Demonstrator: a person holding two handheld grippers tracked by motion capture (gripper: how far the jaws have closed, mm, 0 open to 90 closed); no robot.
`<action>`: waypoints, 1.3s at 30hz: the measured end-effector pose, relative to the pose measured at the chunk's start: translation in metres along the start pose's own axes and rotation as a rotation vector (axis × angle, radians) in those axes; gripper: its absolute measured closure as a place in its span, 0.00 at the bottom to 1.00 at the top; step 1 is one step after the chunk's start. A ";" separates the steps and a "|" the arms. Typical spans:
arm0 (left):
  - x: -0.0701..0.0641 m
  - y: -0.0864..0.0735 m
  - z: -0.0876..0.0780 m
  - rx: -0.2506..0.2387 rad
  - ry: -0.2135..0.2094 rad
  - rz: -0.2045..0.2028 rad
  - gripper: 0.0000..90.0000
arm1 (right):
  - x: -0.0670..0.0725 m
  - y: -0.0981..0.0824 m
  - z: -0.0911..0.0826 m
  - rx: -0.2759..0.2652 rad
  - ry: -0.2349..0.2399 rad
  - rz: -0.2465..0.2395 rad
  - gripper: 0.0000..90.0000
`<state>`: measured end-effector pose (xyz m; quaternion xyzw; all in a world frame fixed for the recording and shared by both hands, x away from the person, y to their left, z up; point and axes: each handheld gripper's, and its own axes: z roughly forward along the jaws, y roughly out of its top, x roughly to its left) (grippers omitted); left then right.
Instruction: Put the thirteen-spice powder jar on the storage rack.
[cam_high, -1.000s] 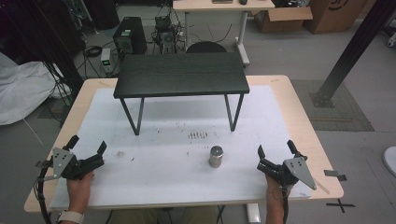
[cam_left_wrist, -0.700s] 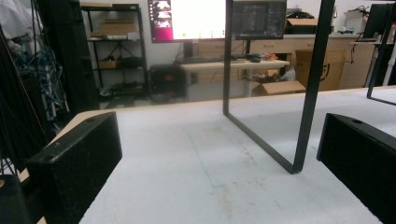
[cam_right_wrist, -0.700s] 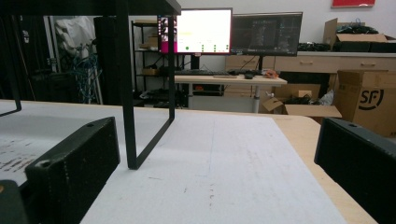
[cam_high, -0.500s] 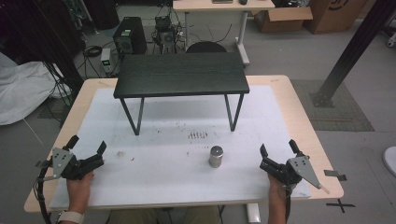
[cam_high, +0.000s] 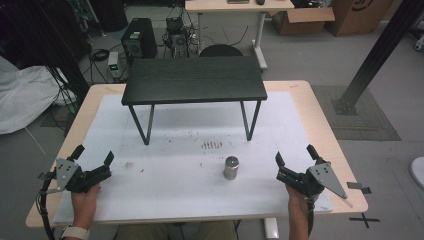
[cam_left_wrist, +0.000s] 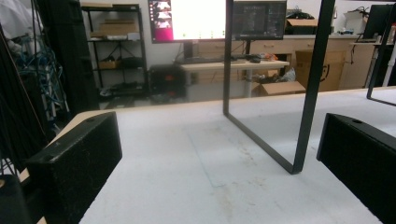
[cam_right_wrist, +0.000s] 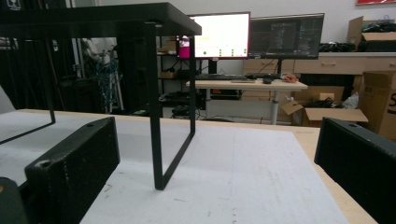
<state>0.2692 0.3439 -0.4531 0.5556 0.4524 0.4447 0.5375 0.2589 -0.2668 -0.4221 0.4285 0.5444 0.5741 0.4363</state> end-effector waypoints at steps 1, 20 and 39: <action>0.000 0.000 0.000 -0.001 0.000 -0.001 0.00 | 0.001 0.002 0.000 0.002 0.006 -0.001 0.00; 0.000 0.000 0.000 0.000 0.000 -0.001 0.01 | 0.035 0.029 0.002 0.038 0.166 -0.010 0.00; 0.000 0.000 0.000 -0.002 0.000 -0.001 0.00 | 0.076 0.033 0.009 0.111 0.335 -0.025 0.00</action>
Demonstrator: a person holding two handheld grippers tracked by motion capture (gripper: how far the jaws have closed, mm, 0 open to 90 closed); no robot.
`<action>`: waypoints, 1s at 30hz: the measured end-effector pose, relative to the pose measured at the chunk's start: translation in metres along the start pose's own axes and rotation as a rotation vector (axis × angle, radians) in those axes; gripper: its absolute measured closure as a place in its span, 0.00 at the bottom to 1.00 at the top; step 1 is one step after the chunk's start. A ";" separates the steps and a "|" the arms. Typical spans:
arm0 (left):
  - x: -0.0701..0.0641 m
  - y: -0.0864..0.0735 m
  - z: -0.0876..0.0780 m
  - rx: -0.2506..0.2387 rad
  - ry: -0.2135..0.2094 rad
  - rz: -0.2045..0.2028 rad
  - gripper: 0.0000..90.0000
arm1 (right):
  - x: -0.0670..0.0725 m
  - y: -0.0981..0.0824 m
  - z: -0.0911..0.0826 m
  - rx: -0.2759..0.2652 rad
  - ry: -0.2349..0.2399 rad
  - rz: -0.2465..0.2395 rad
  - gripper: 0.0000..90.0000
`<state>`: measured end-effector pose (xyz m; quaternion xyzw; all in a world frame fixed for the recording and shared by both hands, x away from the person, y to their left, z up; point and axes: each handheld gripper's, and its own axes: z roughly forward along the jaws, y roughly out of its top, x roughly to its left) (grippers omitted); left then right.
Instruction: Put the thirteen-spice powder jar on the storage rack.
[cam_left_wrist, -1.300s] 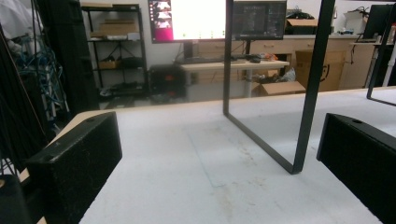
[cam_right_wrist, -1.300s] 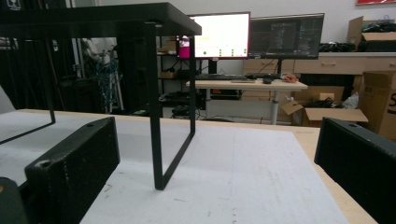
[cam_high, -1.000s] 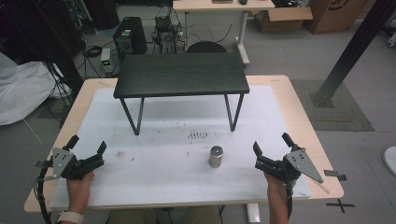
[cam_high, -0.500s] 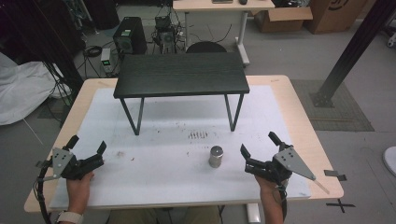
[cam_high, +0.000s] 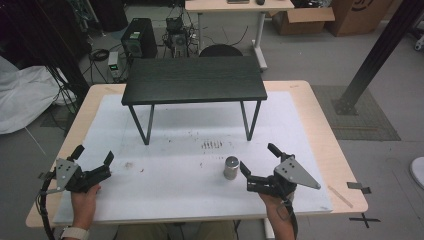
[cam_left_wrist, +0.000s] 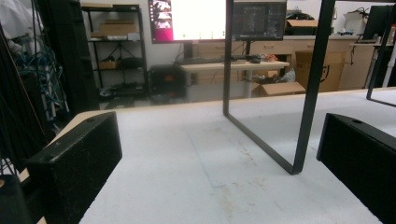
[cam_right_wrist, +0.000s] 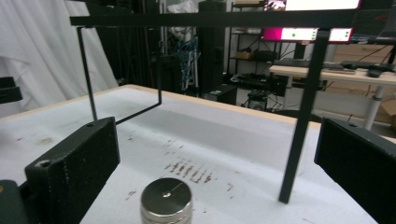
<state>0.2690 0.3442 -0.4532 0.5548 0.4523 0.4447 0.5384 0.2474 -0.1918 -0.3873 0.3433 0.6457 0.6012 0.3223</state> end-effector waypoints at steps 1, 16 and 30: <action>0.000 0.000 0.000 0.000 0.000 0.000 0.00 | 0.002 -0.001 0.001 0.005 0.006 0.000 0.00; 0.000 0.000 0.000 0.001 0.000 0.000 0.01 | 0.017 -0.017 0.020 0.098 0.081 -0.007 0.00; 0.000 0.000 0.000 0.000 0.000 -0.002 0.01 | 0.019 -0.041 0.043 0.197 0.079 0.018 0.00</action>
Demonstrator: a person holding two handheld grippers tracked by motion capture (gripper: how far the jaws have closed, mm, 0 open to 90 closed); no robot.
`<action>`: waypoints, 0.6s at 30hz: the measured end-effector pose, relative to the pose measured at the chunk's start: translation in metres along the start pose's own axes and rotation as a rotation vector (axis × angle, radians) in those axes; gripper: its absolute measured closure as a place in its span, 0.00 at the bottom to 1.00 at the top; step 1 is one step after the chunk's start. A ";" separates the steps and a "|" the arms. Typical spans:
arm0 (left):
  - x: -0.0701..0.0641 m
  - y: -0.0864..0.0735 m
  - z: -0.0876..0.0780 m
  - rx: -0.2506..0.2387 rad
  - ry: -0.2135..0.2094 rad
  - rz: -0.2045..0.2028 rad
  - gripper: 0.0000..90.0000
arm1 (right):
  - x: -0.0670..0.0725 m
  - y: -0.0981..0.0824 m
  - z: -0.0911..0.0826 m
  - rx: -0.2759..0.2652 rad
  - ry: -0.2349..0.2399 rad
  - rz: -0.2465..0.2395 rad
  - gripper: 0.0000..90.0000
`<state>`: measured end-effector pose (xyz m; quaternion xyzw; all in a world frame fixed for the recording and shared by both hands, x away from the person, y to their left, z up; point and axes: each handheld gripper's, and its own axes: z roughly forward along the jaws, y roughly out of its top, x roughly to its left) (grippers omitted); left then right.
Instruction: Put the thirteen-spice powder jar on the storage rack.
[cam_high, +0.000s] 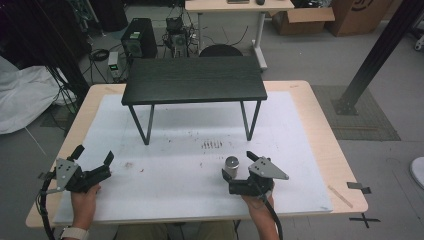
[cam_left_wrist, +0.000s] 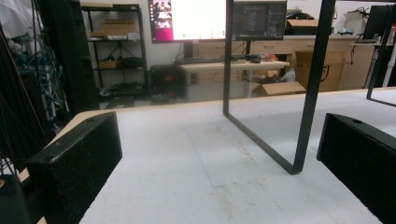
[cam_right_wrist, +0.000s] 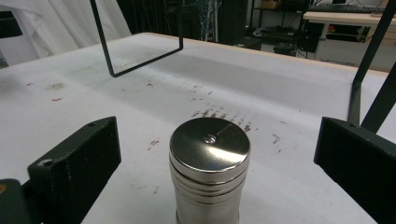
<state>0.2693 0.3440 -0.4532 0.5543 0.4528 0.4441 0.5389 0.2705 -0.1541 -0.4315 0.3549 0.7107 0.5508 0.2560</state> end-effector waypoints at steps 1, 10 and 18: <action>0.000 0.000 0.000 0.000 0.000 0.000 0.01 | 0.000 -0.001 0.001 0.003 0.001 0.001 0.00; 0.000 0.000 0.000 0.000 0.000 0.000 0.01 | -0.001 -0.005 0.011 0.015 -0.003 0.008 0.01; 0.000 0.000 0.000 0.001 0.000 0.001 0.01 | -0.001 -0.011 0.016 0.027 0.000 0.014 0.04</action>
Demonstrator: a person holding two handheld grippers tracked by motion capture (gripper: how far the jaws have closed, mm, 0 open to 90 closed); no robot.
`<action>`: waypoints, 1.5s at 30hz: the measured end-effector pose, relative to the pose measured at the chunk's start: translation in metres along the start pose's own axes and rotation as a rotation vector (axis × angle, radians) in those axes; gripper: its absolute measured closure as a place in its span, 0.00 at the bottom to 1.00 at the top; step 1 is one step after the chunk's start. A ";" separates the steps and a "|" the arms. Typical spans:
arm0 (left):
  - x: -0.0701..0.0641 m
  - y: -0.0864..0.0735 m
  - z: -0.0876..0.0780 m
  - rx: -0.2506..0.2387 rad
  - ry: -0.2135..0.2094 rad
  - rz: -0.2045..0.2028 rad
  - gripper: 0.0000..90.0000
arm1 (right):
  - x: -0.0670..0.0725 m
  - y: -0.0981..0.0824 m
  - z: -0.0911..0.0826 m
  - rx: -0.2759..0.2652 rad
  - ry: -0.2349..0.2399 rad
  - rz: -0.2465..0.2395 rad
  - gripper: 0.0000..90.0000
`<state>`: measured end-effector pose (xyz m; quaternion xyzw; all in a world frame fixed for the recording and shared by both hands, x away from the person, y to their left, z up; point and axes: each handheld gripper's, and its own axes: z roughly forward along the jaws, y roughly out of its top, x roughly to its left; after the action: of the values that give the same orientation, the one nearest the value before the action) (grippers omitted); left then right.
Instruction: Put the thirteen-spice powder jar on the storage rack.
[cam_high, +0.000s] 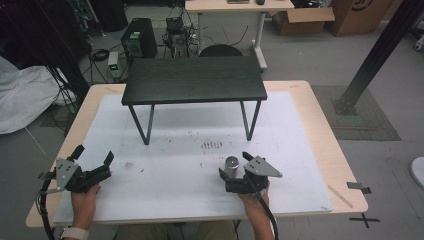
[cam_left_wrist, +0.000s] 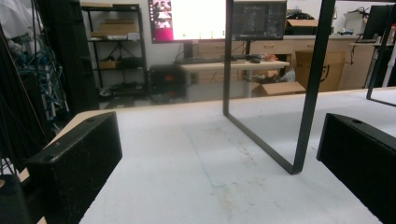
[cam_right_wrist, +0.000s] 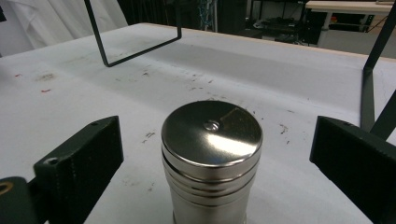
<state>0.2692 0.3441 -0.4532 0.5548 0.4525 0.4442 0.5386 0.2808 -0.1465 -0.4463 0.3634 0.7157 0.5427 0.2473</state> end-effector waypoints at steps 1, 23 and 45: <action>0.000 0.000 0.000 0.000 0.000 0.000 0.01 | 0.000 0.000 0.000 -0.003 0.001 0.001 0.04; 0.000 0.000 0.000 -0.001 0.001 -0.002 0.01 | -0.008 -0.001 0.000 -0.006 0.096 0.036 0.34; 0.000 0.000 0.000 -0.001 0.000 -0.001 0.01 | -0.006 -0.001 -0.001 -0.012 0.084 0.023 0.54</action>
<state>0.2691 0.3441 -0.4533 0.5542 0.4525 0.4443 0.5392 0.2835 -0.1522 -0.4471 0.3471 0.7180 0.5646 0.2127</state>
